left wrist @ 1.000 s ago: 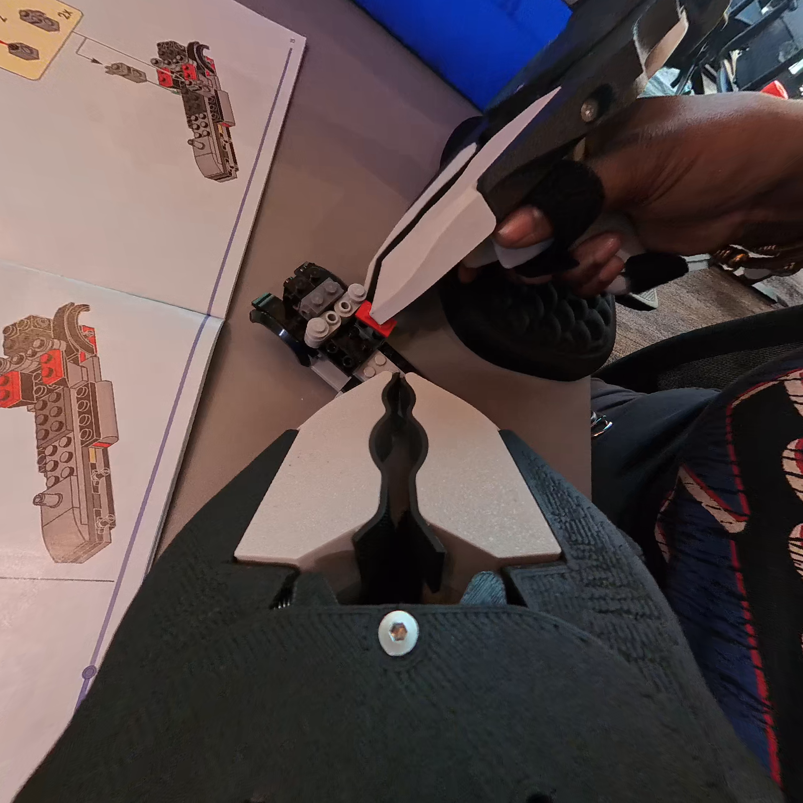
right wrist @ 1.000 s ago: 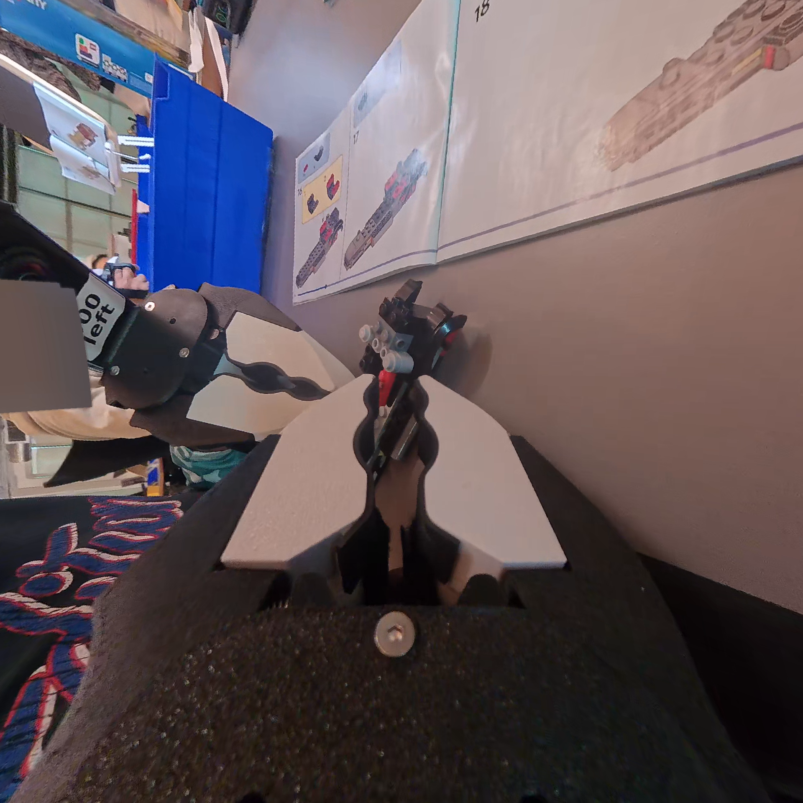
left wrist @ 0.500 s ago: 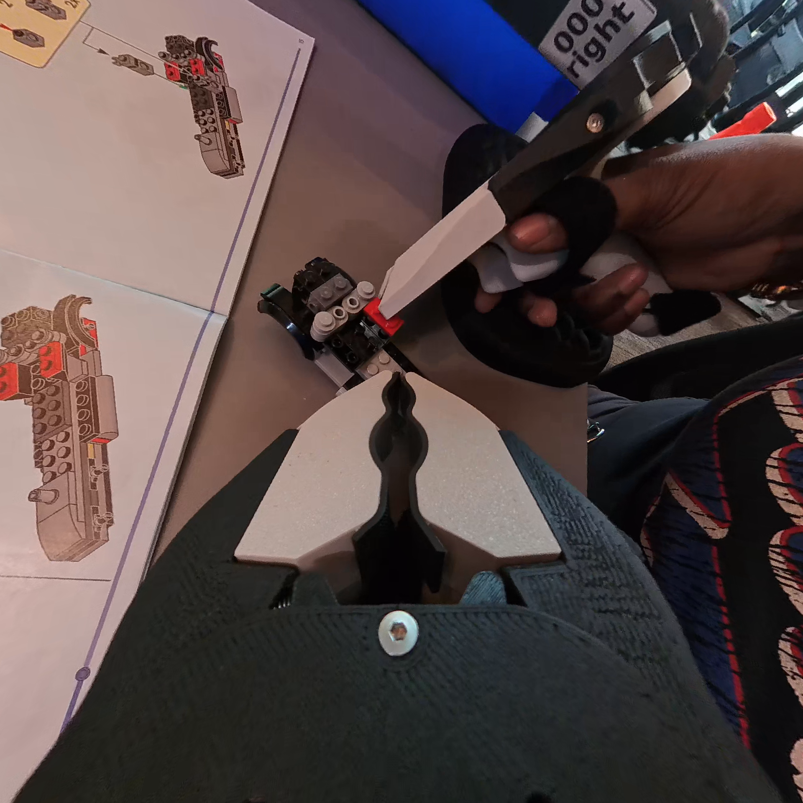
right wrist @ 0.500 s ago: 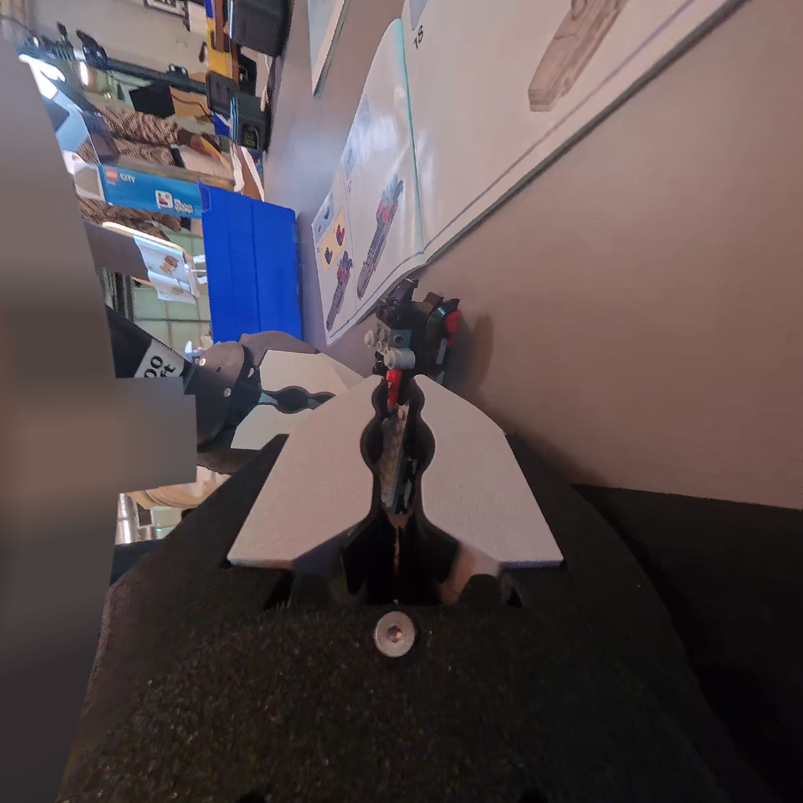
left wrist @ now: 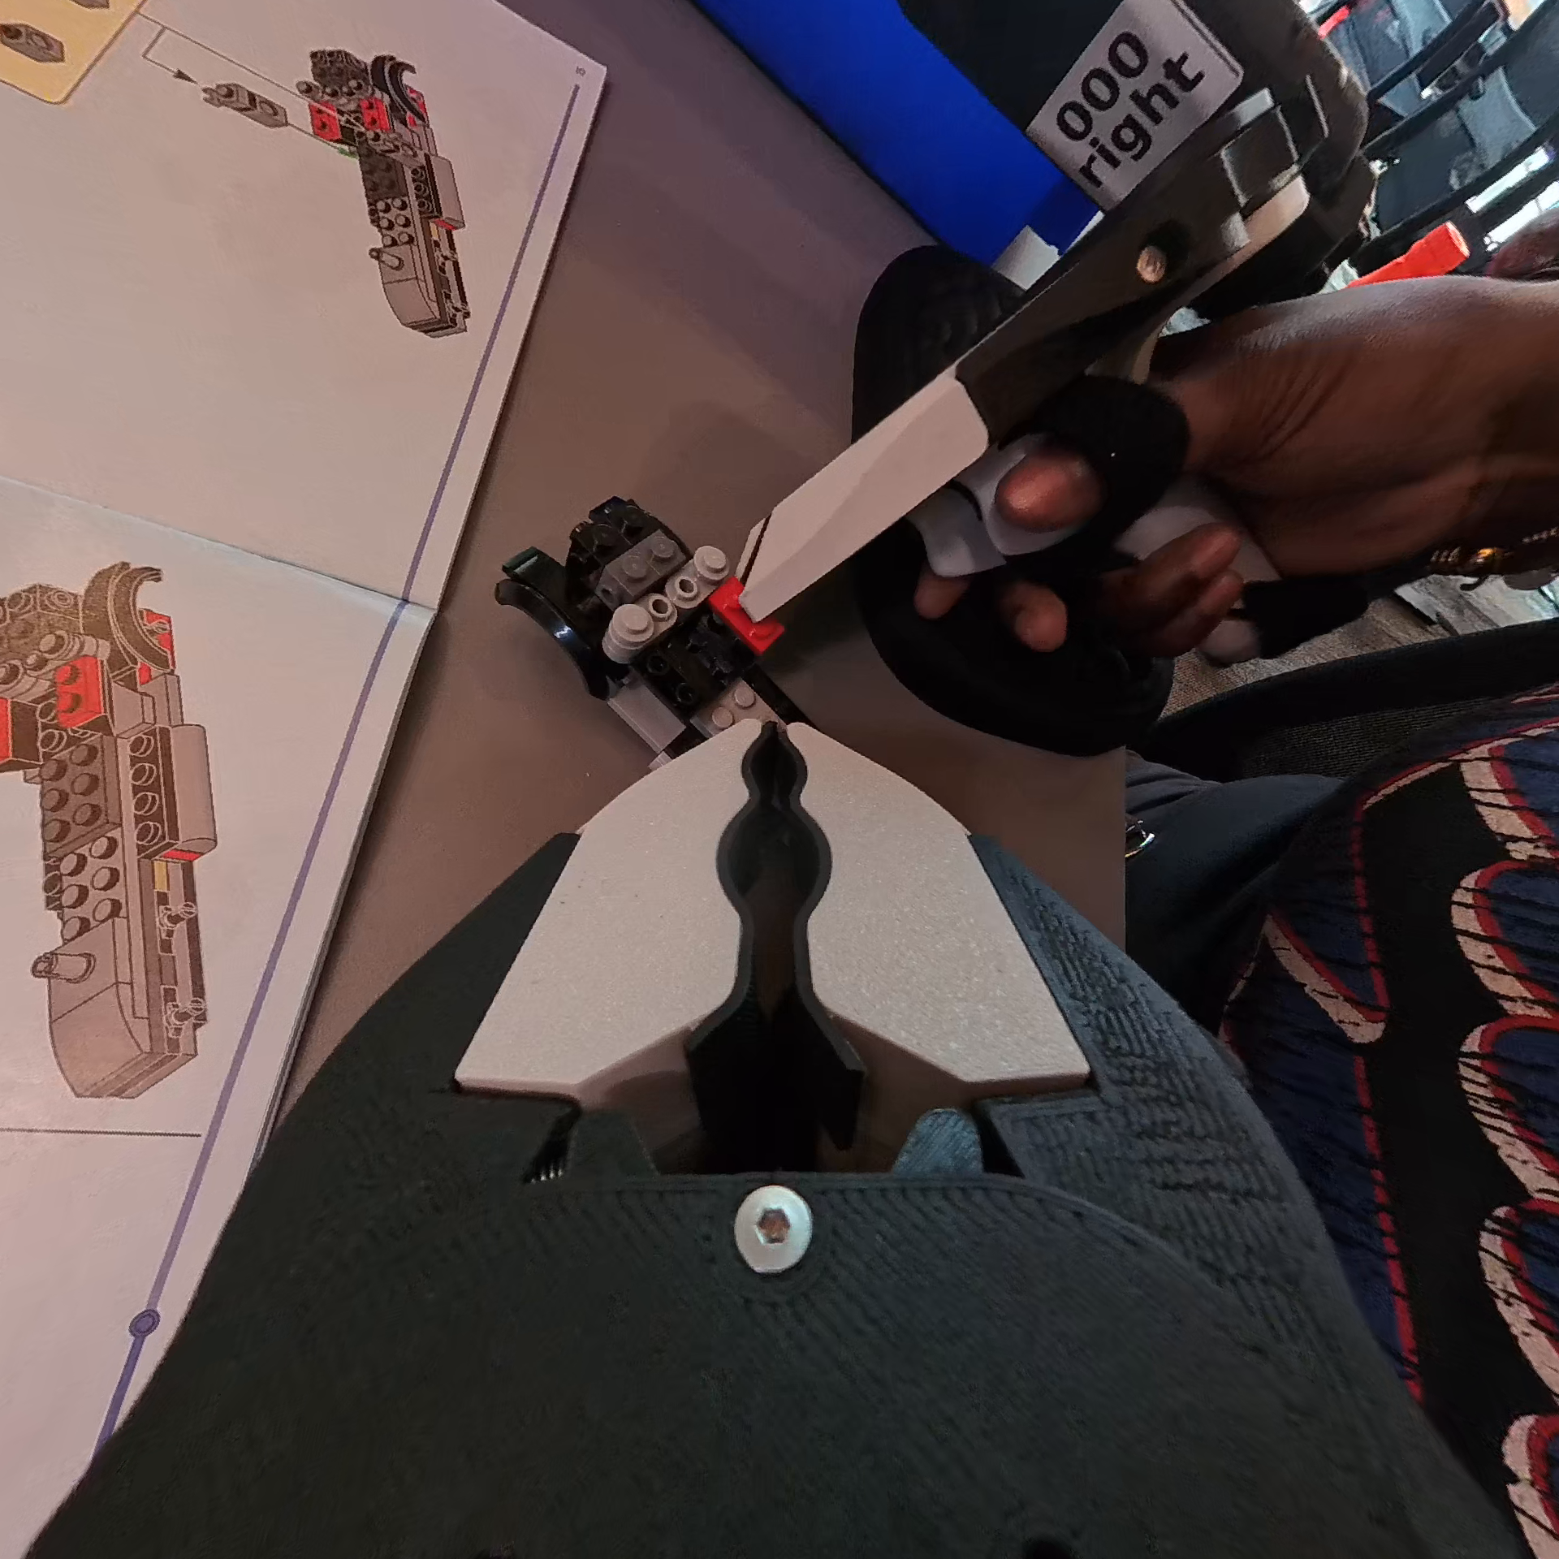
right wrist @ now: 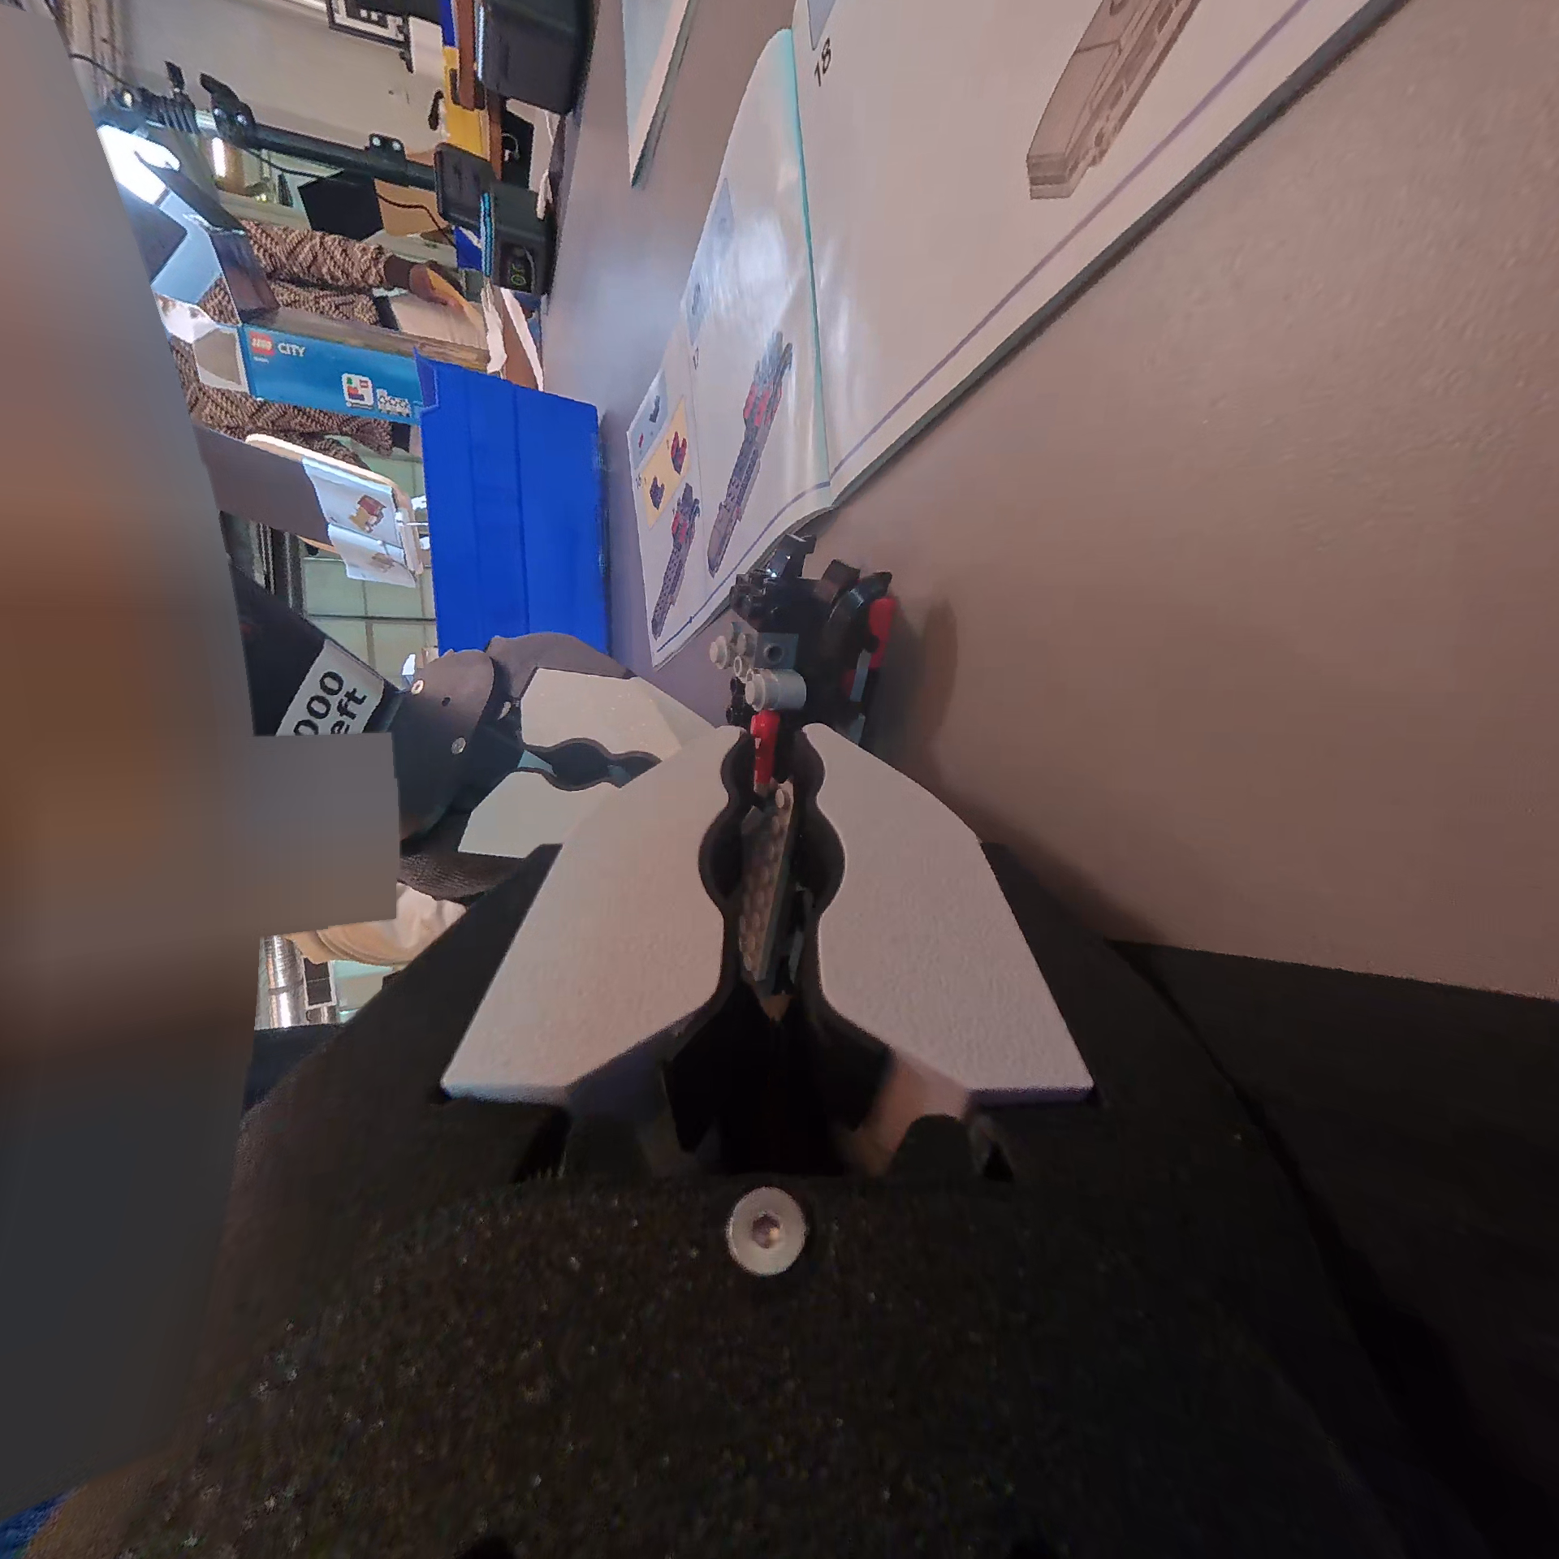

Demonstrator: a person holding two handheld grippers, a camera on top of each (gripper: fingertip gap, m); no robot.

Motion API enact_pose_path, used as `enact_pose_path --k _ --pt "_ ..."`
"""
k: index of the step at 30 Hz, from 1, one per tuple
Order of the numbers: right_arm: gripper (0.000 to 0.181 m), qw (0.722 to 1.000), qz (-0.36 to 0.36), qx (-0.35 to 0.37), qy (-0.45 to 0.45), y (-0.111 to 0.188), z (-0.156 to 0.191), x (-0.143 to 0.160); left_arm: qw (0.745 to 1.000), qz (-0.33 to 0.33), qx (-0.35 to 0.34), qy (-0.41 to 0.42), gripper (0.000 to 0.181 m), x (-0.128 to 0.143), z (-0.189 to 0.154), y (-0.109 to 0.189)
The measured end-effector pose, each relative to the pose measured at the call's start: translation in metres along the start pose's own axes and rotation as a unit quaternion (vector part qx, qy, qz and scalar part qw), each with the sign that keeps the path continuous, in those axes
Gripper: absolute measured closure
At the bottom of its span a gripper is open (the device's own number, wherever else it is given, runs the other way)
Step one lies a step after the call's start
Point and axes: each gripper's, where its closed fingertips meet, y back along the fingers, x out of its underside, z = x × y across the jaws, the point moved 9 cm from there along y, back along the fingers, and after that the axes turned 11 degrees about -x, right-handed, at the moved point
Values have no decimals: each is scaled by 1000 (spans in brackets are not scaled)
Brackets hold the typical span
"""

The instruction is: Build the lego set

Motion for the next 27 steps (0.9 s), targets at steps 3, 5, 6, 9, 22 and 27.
enact_pose_path --k 3,5,6,9,22,27 --pt "172 1000 4 -4 14 0 -1 0 1000 0 4 3 180 0 0 0" --pt "171 1000 4 -6 23 0 -1 1 1000 1 5 4 180 0 1 0" --pt "171 1000 7 -7 28 0 -1 1 1000 1 6 4 180 0 1 0" --pt "171 999 18 -10 35 -1 -1 1 1000 1 9 6 180 0 1 0" --pt "172 999 43 -14 23 -3 0 -1 999 -8 36 6 180 0 0 3" --pt "172 998 46 -6 44 -4 2 1 994 -103 43 9 181 -7 2 17"
